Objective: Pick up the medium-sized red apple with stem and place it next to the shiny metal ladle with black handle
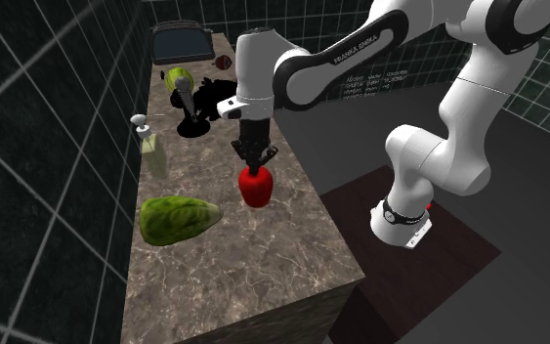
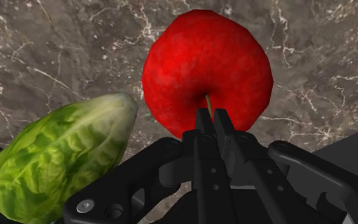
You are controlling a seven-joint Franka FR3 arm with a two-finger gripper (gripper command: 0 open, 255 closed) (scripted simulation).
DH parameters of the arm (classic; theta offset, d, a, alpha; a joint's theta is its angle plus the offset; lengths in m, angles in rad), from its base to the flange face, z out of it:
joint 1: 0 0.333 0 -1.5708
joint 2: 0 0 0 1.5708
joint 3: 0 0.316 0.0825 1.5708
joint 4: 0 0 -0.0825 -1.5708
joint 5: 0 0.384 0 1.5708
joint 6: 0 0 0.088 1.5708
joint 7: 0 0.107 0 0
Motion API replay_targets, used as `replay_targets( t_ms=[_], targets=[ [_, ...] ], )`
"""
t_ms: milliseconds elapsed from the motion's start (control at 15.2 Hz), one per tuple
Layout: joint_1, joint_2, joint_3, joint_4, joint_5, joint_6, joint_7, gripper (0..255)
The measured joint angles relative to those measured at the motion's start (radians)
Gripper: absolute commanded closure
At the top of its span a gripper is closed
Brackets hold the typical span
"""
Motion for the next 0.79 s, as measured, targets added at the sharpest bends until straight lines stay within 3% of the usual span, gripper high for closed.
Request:
replay_targets(
  t_ms=[792],
  targets=[
    [-0.006,-0.047,0.035,0.118,-0.017,-0.159,0.033,255]
  ],
)
